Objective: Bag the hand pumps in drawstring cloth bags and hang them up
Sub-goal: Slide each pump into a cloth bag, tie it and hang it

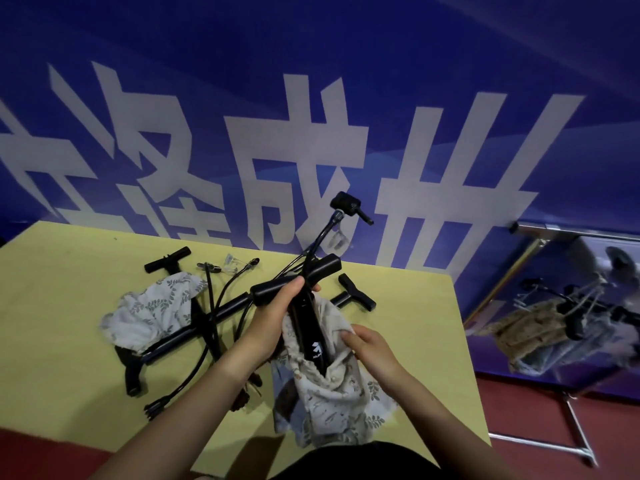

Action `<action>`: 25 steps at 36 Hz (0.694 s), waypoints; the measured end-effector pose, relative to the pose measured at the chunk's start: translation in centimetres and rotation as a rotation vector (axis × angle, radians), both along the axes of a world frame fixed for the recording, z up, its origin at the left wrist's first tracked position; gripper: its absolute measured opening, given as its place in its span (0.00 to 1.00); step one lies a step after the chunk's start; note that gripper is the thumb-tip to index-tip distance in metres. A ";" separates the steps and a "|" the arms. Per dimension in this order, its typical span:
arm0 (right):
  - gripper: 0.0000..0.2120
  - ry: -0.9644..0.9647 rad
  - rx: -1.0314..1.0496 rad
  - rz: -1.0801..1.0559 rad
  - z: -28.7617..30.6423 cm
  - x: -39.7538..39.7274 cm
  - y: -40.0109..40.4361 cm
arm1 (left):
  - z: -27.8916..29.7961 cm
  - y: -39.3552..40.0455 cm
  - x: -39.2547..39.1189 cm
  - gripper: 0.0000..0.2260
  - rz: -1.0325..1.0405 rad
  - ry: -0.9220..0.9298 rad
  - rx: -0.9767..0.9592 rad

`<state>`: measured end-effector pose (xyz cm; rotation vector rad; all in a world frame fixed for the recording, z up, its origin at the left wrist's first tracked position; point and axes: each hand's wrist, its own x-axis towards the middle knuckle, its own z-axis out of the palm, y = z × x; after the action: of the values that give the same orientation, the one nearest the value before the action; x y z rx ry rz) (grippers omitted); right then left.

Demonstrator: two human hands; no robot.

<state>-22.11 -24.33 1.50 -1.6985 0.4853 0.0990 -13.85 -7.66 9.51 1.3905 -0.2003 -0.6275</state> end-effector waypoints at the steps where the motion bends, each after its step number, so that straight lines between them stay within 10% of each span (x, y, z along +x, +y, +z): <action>1: 0.16 -0.019 -0.040 0.015 0.4 0.1 0.1 | 0.1 0.2 0.1 0.30 0.008 0.003 0.000; 8: 0.07 -0.139 0.329 -0.116 4.0 1.0 0.9 | 1.1 1.0 0.8 0.19 0.031 -0.141 0.020; 14: 0.21 -0.212 0.329 -0.069 8.4 2.2 -0.9 | 1.0 3.0 2.9 0.31 0.015 -0.140 0.086; 21: 0.13 -0.251 0.605 0.034 12.2 3.8 -3.1 | 1.8 3.9 4.3 0.37 0.009 -0.146 0.114; 25: 0.31 -0.207 0.637 0.061 12.8 4.7 -2.5 | 2.8 3.7 4.2 0.29 0.023 -0.242 0.101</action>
<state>-17.45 -26.79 14.27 -1.0820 0.2110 0.1071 -9.68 -3.98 12.30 1.5638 -0.3489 -0.4536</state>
